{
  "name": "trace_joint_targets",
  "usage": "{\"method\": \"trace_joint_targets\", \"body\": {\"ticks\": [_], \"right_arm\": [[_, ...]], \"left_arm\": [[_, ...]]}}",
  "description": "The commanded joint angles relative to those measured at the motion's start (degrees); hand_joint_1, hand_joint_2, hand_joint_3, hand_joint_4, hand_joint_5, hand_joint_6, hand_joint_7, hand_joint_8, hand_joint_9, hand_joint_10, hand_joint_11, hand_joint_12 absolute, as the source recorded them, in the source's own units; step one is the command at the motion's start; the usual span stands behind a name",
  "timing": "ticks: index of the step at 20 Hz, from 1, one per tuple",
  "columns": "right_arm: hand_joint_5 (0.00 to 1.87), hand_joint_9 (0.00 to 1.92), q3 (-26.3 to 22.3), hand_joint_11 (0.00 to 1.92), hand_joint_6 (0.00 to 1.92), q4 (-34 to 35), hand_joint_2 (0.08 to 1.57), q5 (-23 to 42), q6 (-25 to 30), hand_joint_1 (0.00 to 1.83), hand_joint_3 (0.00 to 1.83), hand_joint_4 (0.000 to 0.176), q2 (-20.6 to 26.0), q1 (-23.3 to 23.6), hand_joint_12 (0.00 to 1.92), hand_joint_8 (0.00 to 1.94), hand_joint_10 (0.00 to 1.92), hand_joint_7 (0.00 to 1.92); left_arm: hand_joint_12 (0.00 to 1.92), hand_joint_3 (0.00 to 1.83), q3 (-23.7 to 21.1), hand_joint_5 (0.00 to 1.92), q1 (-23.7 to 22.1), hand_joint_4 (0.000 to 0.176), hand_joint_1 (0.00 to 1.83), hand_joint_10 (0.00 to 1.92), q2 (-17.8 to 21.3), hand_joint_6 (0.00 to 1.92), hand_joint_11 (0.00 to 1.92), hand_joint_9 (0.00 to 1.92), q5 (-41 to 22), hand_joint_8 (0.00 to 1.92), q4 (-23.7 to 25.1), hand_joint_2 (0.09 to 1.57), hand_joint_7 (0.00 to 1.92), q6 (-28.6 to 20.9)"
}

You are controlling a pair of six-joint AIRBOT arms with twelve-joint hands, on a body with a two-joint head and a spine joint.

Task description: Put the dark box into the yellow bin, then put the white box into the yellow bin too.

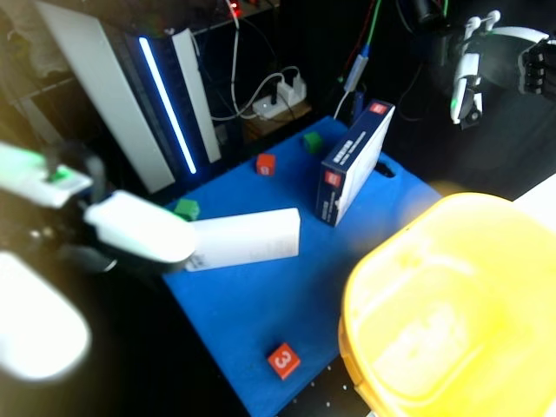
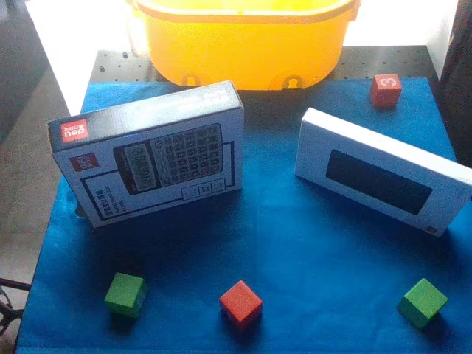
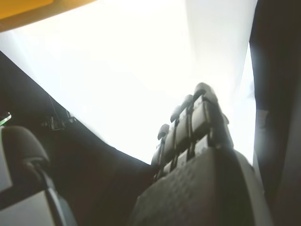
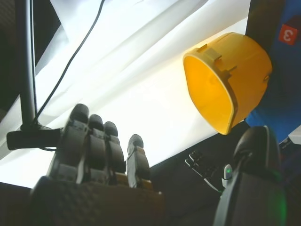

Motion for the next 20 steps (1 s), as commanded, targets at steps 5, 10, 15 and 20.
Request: {"method": "trace_joint_targets", "body": {"ticks": [5, 10, 15, 20], "right_arm": [[0.14, 0.23, -0.4, 0.09, 0.01, 0.1, 1.00, 6.3, -0.2, 0.14, 0.00, 0.000, -0.1, 0.7, 0.26, 0.00, 0.00, 0.18], [0.16, 0.26, -0.5, 0.16, 0.00, 0.0, 1.06, 6.1, -0.2, 0.15, 0.00, 0.000, 0.0, 0.5, 0.24, 0.00, 0.01, 0.21], [0.25, 0.31, -0.7, 0.23, 0.01, 0.0, 1.07, 5.2, -0.2, 0.16, 0.00, 0.000, 0.0, 0.2, 0.20, 0.00, 0.01, 0.26], [0.29, 0.36, -0.8, 0.29, 0.00, 0.2, 1.05, 4.7, -0.2, 0.16, 0.00, 0.000, 0.1, 0.0, 0.20, 0.01, 0.01, 0.33]], "left_arm": [[0.25, 0.01, 0.6, 0.31, -1.2, 0.043, 0.37, 0.01, 0.8, 0.00, 0.06, 0.17, -4.4, 0.01, 1.4, 1.04, 0.27, -0.7], [0.26, 0.00, 0.7, 0.28, -1.2, 0.045, 0.46, 0.00, 2.7, 0.00, 0.05, 0.18, -2.0, 0.00, 7.4, 0.96, 0.25, -4.8], [0.27, 0.00, -3.3, 0.14, -1.0, 0.019, 0.44, 0.00, 8.4, 0.00, 0.05, 0.16, -2.5, 0.00, 14.6, 0.91, 0.22, -7.0], [0.23, 0.00, -9.3, 0.12, 1.4, 0.018, 0.37, 0.01, 13.6, 0.00, 0.09, 0.15, -6.6, 0.01, 17.9, 0.85, 0.19, -7.0]]}}
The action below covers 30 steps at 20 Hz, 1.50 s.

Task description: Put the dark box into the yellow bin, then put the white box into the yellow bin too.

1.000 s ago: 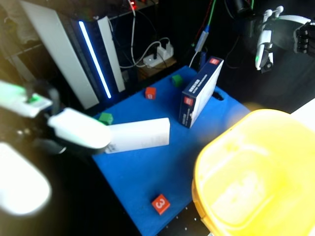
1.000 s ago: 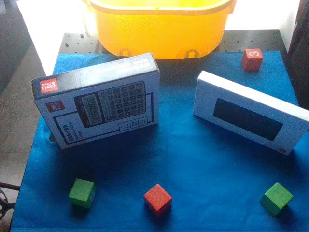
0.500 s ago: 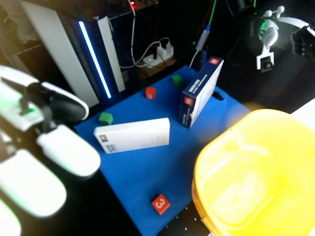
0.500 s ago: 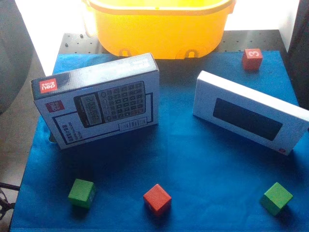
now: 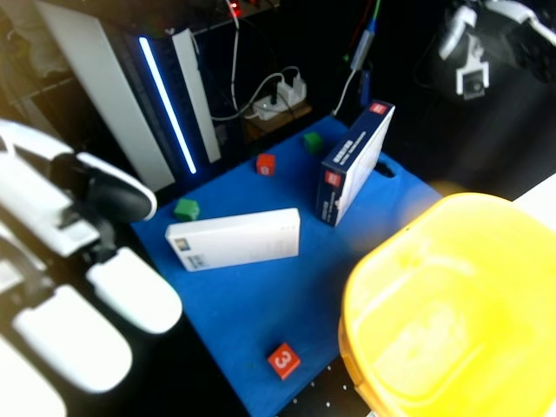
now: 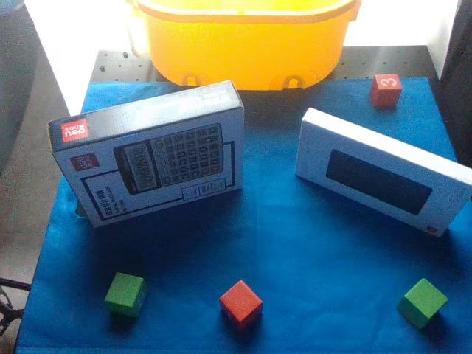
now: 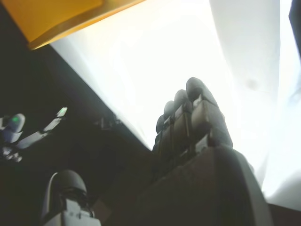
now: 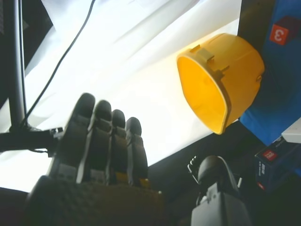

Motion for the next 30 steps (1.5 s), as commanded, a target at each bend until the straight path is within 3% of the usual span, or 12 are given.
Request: {"method": "trace_joint_targets", "body": {"ticks": [1, 4, 7, 8, 9, 14, 15, 18, 22, 24, 27, 30], "right_arm": [[0.30, 0.36, -0.2, 0.30, 0.00, 0.2, 1.05, 6.0, -0.2, 0.16, 0.00, 0.000, 0.0, 0.6, 0.20, 0.01, 0.01, 0.34], [0.30, 0.35, -0.2, 0.27, 0.00, 0.5, 1.01, 5.9, -0.2, 0.12, 0.00, 0.000, -0.1, 0.4, 0.18, 0.00, 0.00, 0.33], [0.24, 0.26, 0.0, 0.19, 0.00, 1.3, 1.03, 5.9, -0.2, 0.12, 0.00, 0.000, -0.1, -0.3, 0.15, 0.00, 0.00, 0.25], [0.23, 0.25, 0.1, 0.18, 0.00, 1.5, 1.03, 5.9, -0.2, 0.12, 0.00, 0.000, -0.1, -0.6, 0.14, 0.00, 0.00, 0.25], [0.25, 0.28, 0.1, 0.18, 0.01, 1.7, 1.04, 5.9, -0.2, 0.12, 0.00, 0.000, -0.1, -0.9, 0.15, 0.02, 0.01, 0.29], [0.26, 0.28, 0.5, 0.14, 0.00, 2.4, 1.08, 5.9, -0.2, 0.17, 0.00, 0.000, -0.5, -1.4, 0.12, 0.00, 0.00, 0.32], [0.26, 0.27, 0.6, 0.14, 0.00, 2.4, 1.07, 5.9, -0.2, 0.18, 0.00, 0.000, -0.8, -1.5, 0.12, 0.00, 0.00, 0.32], [0.27, 0.29, 0.8, 0.16, 0.00, 2.4, 1.05, 5.9, -0.2, 0.18, 0.00, 0.000, -1.2, -1.7, 0.14, 0.01, 0.01, 0.34], [0.28, 0.32, 1.1, 0.20, 0.01, 2.7, 1.07, 5.9, -0.2, 0.16, 0.00, 0.000, -1.9, -2.6, 0.16, 0.01, 0.01, 0.35], [0.29, 0.32, 1.2, 0.20, 0.01, 2.7, 1.07, 5.9, -0.2, 0.13, 0.00, 0.000, -2.0, -2.6, 0.16, 0.01, 0.01, 0.37], [0.29, 0.30, 1.2, 0.18, 0.00, 2.7, 1.05, 5.9, -0.2, 0.16, 0.00, 0.000, -2.0, -2.6, 0.16, 0.00, 0.00, 0.36], [0.28, 0.29, 1.2, 0.17, 0.00, 2.7, 1.07, 5.9, -0.2, 0.17, 0.00, 0.000, -2.0, -2.6, 0.16, 0.00, 0.00, 0.34]], "left_arm": [[0.23, 0.00, -0.2, 0.09, -0.2, 0.019, 0.36, 0.00, 0.5, 0.00, 0.08, 0.13, -6.7, 0.00, -2.7, 0.86, 0.17, -0.4], [0.20, 0.01, -2.0, 0.01, 2.0, 0.051, 0.34, 0.00, 1.4, 0.00, 0.02, 0.08, -7.9, 0.00, -1.4, 0.88, 0.11, -0.4], [0.21, 0.01, -3.7, 0.00, 3.3, 0.065, 0.21, 0.00, 2.0, 0.00, 0.07, 0.06, -8.3, 0.00, 0.6, 0.92, 0.07, -0.4], [0.21, 0.01, -4.2, 0.00, 3.7, 0.055, 0.21, 0.00, 2.2, 0.00, 0.09, 0.06, -8.3, 0.00, 1.3, 0.91, 0.07, -0.4], [0.21, 0.00, -5.0, 0.00, 4.2, 0.073, 0.24, 0.01, 2.6, 0.00, 0.10, 0.08, -8.5, 0.00, 2.1, 0.88, 0.07, -0.4], [0.20, 0.00, -8.1, 0.00, 4.8, 0.061, 0.31, 0.00, 4.0, 0.00, 0.08, 0.09, -8.9, 0.00, 6.3, 0.81, 0.06, -0.3], [0.18, 0.00, -8.5, 0.00, 4.8, 0.098, 0.40, 0.00, 4.1, 0.00, 0.07, 0.11, -8.3, 0.00, 7.5, 0.73, 0.07, -0.3], [0.17, 0.00, -8.6, 0.00, 4.8, 0.135, 0.38, 0.01, 3.7, 0.00, 0.06, 0.13, -7.9, 0.01, 8.4, 0.72, 0.10, -0.3], [0.18, 0.01, -8.2, 0.00, 4.8, 0.140, 0.37, 0.00, 2.1, 0.00, 0.06, 0.11, -6.6, 0.01, 9.8, 0.75, 0.11, -0.3], [0.17, 0.02, -7.6, 0.00, 4.8, 0.173, 0.40, 0.00, 0.7, 0.00, 0.04, 0.10, -5.9, 0.00, 10.3, 0.79, 0.08, -0.4], [0.19, 0.01, -6.5, 0.00, 4.8, 0.152, 0.27, 0.00, -1.4, 0.00, 0.09, 0.10, -5.5, 0.00, 10.3, 0.87, 0.07, -0.6], [0.19, 0.01, -5.2, 0.00, 4.8, 0.151, 0.25, 0.01, -3.2, 0.00, 0.12, 0.12, -4.3, 0.01, 10.7, 0.88, 0.09, -1.2]]}}
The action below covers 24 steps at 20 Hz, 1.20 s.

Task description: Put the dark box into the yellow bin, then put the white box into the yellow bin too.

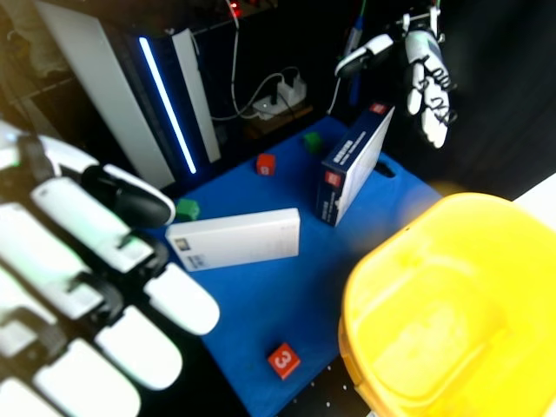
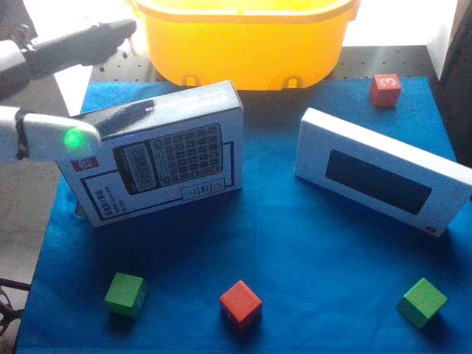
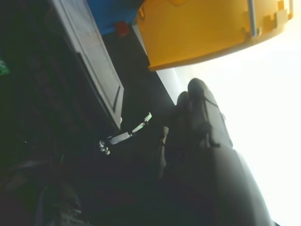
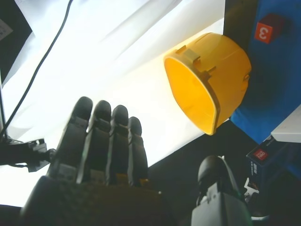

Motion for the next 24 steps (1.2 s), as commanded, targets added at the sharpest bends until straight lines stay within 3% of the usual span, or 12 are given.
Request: {"method": "trace_joint_targets", "body": {"ticks": [1, 8, 10, 12, 13, 14, 15, 16, 17, 18, 21, 24], "right_arm": [[0.28, 0.28, 0.2, 0.16, 0.00, 0.1, 1.09, 6.4, -0.2, 0.16, 0.01, 0.000, 0.1, 0.3, 0.16, 0.00, 0.00, 0.33], [0.30, 0.30, 0.2, 0.18, 0.00, 0.1, 1.08, 6.4, -0.2, 0.15, 0.00, 0.000, 0.1, 0.3, 0.17, 0.01, 0.00, 0.36], [0.31, 0.32, 0.1, 0.21, 0.01, 0.1, 1.09, 6.4, -0.2, 0.14, 0.00, 0.000, 0.1, 0.3, 0.19, 0.01, 0.01, 0.38], [0.31, 0.33, 0.1, 0.21, 0.00, 0.2, 1.11, 6.4, -0.2, 0.12, 0.01, 0.000, 0.1, 0.2, 0.19, 0.01, 0.01, 0.38], [0.31, 0.33, 0.1, 0.20, 0.00, 0.3, 1.10, 6.4, -0.2, 0.12, 0.00, 0.000, 0.1, 0.2, 0.20, 0.00, 0.01, 0.38], [0.31, 0.33, 0.1, 0.21, 0.00, 0.4, 1.09, 6.4, -0.2, 0.11, 0.00, 0.000, 0.1, 0.2, 0.20, 0.01, 0.01, 0.39], [0.32, 0.34, 0.1, 0.21, 0.00, 0.4, 1.10, 6.4, -0.2, 0.11, 0.00, 0.000, 0.1, 0.2, 0.20, 0.01, 0.01, 0.39], [0.32, 0.34, 0.0, 0.21, 0.00, 0.4, 1.09, 6.4, -0.2, 0.10, 0.00, 0.000, 0.1, 0.2, 0.21, 0.00, 0.01, 0.38], [0.32, 0.34, 0.0, 0.22, 0.01, 0.4, 1.09, 6.4, -0.2, 0.11, 0.00, 0.000, 0.1, 0.2, 0.21, 0.00, 0.01, 0.36], [0.32, 0.34, 0.0, 0.21, 0.00, 0.4, 1.08, 6.4, -0.2, 0.11, 0.00, 0.000, 0.1, 0.2, 0.21, 0.01, 0.01, 0.38], [0.33, 0.34, -0.1, 0.21, 0.01, 0.4, 1.09, 6.4, -0.2, 0.11, 0.00, 0.000, 0.2, 0.2, 0.22, 0.01, 0.00, 0.39], [0.33, 0.34, -0.2, 0.08, 0.00, 0.4, 1.10, 6.4, -0.2, 0.10, 0.00, 0.000, 0.2, 0.2, 0.50, 0.00, 0.00, 0.41]], "left_arm": [[0.19, 0.00, 0.6, 0.00, -0.5, 0.173, 0.34, 0.01, -0.7, 0.00, 0.14, 0.17, -4.8, 0.01, -2.3, 0.75, 0.12, -1.0], [0.18, 0.00, 1.9, 0.00, -0.4, 0.175, 0.42, 0.00, -3.6, 0.00, 0.13, 0.14, -2.3, 0.00, 1.4, 0.77, 0.10, -4.5], [0.18, 0.00, 2.0, 0.00, -0.3, 0.175, 0.50, 0.00, -4.1, 0.00, 0.12, 0.14, -2.1, 0.00, 1.5, 0.75, 0.11, -4.6], [0.18, 0.00, 2.3, 0.00, -0.2, 0.176, 0.71, 0.01, -4.8, 0.00, 0.12, 0.16, -2.1, 0.02, 1.5, 0.76, 0.15, -4.6], [0.29, 0.00, 2.3, 0.13, -0.1, 0.120, 0.95, 0.03, -5.0, 0.01, 0.28, 0.35, -2.1, 0.02, 1.5, 0.82, 0.28, -4.6], [0.38, 0.00, 2.4, 0.26, 0.0, 0.084, 1.12, 0.03, -5.3, 0.01, 0.43, 0.51, -2.0, 0.01, 1.5, 0.86, 0.38, -4.6], [0.49, 0.00, 2.9, 0.55, 0.0, 0.000, 1.31, 0.06, -5.7, 0.03, 0.70, 0.81, -1.8, 0.03, 1.2, 0.91, 0.66, -4.6], [0.64, 0.01, 3.4, 0.81, 0.0, 0.000, 1.46, 0.55, -6.4, 0.01, 0.93, 1.17, -1.4, 0.65, 0.9, 0.98, 0.95, -4.6], [0.63, 0.01, 3.9, 0.84, 0.0, 0.000, 1.42, 0.64, -6.7, 0.78, 1.10, 1.27, -0.9, 0.66, 0.7, 1.03, 1.11, -4.6], [0.72, 0.00, 4.4, 0.84, 0.0, 0.000, 1.39, 0.92, -7.1, 1.15, 1.23, 1.12, -0.2, 0.79, 0.4, 1.09, 1.01, -4.6], [0.91, 0.00, 5.1, 0.82, 0.2, 0.000, 1.38, 1.01, -7.3, 1.21, 1.15, 1.05, 0.4, 0.86, -0.6, 1.11, 1.00, -4.5], [0.88, 0.00, 5.2, 0.83, 0.3, 0.000, 1.39, 0.99, -7.2, 1.16, 1.11, 1.08, -0.1, 0.84, -1.7, 1.10, 1.00, -4.2]]}}
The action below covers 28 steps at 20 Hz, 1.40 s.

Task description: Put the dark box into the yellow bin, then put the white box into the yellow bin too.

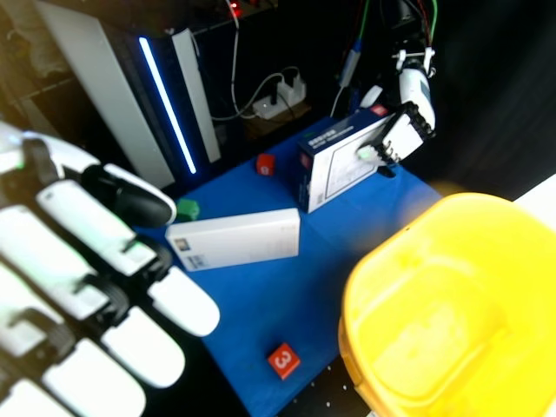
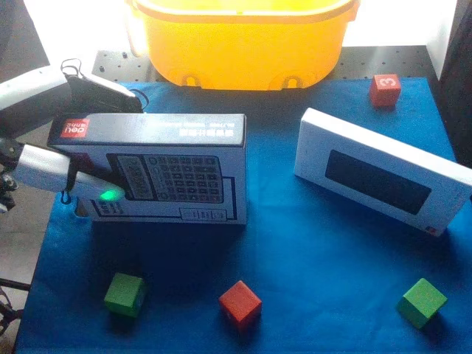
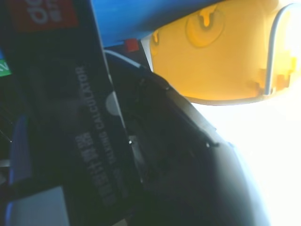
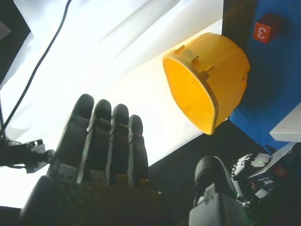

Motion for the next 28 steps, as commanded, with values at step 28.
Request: {"method": "trace_joint_targets", "body": {"ticks": [28], "right_arm": [[0.35, 0.36, 3.5, 0.00, 0.00, 3.3, 1.10, 10.4, -0.2, 0.19, 0.00, 0.000, -6.8, -5.7, 0.65, 0.00, 0.01, 0.41]], "left_arm": [[1.45, 0.00, 10.9, 0.96, -15.8, 0.000, 1.49, 0.87, -1.8, 0.99, 0.87, 1.04, -10.1, 0.90, -19.1, 1.09, 0.88, 5.1]]}}
